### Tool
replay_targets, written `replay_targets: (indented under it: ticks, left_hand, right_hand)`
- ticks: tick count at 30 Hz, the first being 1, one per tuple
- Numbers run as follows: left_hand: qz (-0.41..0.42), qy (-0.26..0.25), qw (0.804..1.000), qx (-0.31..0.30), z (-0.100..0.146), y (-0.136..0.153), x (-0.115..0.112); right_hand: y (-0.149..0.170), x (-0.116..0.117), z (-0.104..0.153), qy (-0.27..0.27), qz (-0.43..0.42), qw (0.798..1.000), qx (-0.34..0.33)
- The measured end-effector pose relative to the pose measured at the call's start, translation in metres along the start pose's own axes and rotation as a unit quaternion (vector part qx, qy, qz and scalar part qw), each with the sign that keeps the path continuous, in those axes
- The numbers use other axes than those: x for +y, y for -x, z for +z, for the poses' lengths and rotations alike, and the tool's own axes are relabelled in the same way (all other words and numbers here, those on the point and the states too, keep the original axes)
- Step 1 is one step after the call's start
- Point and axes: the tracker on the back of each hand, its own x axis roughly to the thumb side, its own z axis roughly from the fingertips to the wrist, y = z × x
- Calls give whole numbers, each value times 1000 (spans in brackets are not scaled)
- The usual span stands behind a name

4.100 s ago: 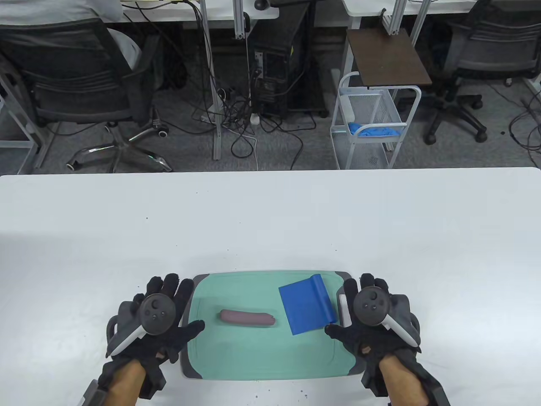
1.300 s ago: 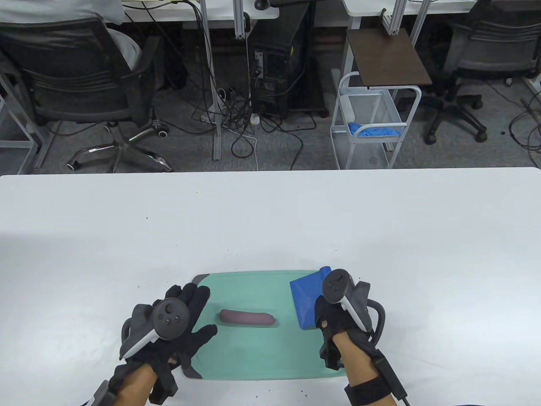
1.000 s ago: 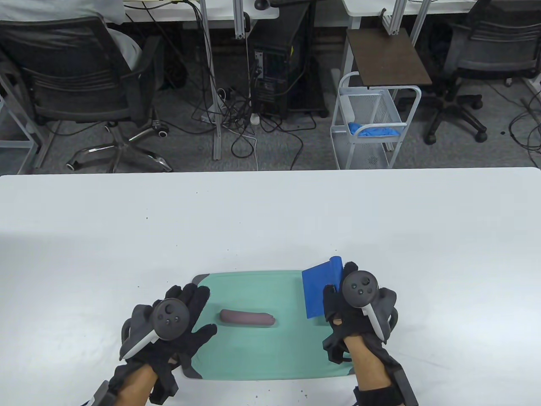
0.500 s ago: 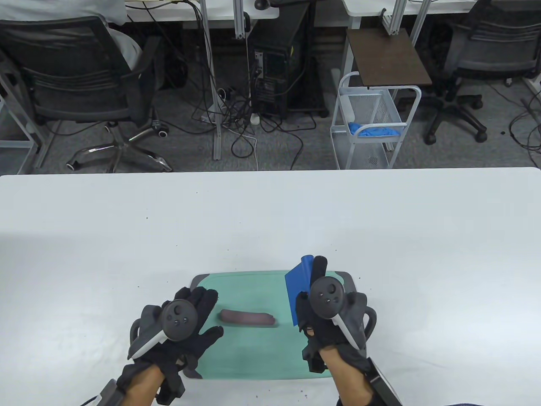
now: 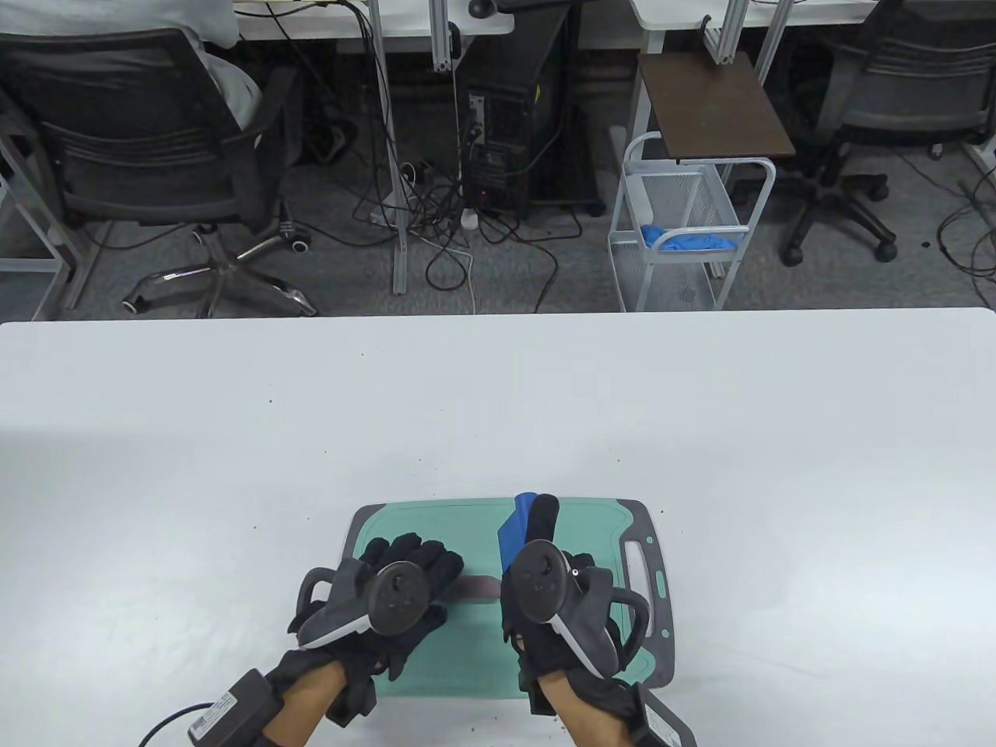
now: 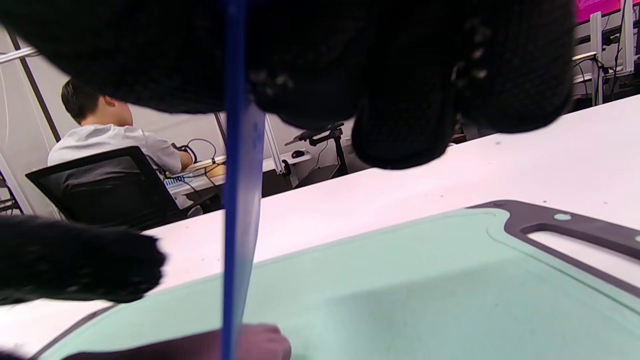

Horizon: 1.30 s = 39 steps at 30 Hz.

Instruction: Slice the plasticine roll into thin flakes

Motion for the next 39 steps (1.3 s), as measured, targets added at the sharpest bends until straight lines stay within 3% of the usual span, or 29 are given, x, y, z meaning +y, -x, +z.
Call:
replay_targets:
  ticks: [10, 21, 39]
  left_hand:
    - [-15, 29, 999, -13, -13, -11, -17]
    - [22, 31, 999, -5, -15, -8, -21]
    - [9, 37, 999, 5, -15, -11, -22]
  right_hand:
    - [-13, 10, 6, -6, 33, 999, 1]
    - [-17, 21, 8, -5, 57, 998, -8]
    - [-18, 35, 5, -5, 62, 998, -27]
